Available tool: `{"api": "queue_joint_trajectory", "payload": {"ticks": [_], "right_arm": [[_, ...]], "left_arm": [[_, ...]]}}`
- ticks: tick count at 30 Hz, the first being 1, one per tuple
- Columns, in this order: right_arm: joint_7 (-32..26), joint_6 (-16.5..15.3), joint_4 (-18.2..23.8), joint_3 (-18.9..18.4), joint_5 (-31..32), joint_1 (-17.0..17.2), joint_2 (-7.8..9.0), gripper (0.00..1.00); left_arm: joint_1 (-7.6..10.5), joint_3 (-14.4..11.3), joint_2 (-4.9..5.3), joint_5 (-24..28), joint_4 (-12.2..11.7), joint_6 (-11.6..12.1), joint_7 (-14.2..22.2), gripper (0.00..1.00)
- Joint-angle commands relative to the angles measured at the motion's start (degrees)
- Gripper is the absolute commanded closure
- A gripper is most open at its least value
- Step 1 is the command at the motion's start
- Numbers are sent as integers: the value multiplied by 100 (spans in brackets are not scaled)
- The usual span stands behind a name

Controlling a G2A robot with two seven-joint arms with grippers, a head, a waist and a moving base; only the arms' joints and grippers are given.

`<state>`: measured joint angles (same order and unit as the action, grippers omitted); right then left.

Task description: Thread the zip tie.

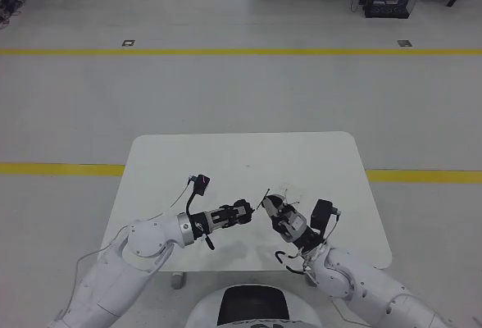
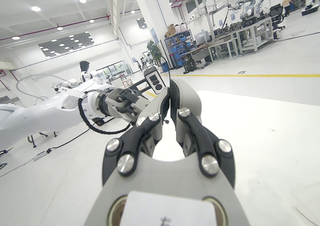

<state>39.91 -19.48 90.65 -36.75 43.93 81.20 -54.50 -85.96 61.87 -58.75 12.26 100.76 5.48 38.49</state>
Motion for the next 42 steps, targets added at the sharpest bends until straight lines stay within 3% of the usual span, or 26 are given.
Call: {"api": "queue_joint_trajectory", "payload": {"ticks": [1, 20, 42], "right_arm": [[-6, 0, -10, -19, 13, 10, -24, 100], [-137, 0, -106, -135, 56, 62, -169, 100], [-134, 0, 71, -331, 222, 263, -134, 100]], "left_arm": [[0, 0, 0, 0, 0, 0, 0, 100], [0, 0, 0, 0, 0, 0, 0, 100], [0, 0, 0, 0, 0, 0, 0, 100]]}}
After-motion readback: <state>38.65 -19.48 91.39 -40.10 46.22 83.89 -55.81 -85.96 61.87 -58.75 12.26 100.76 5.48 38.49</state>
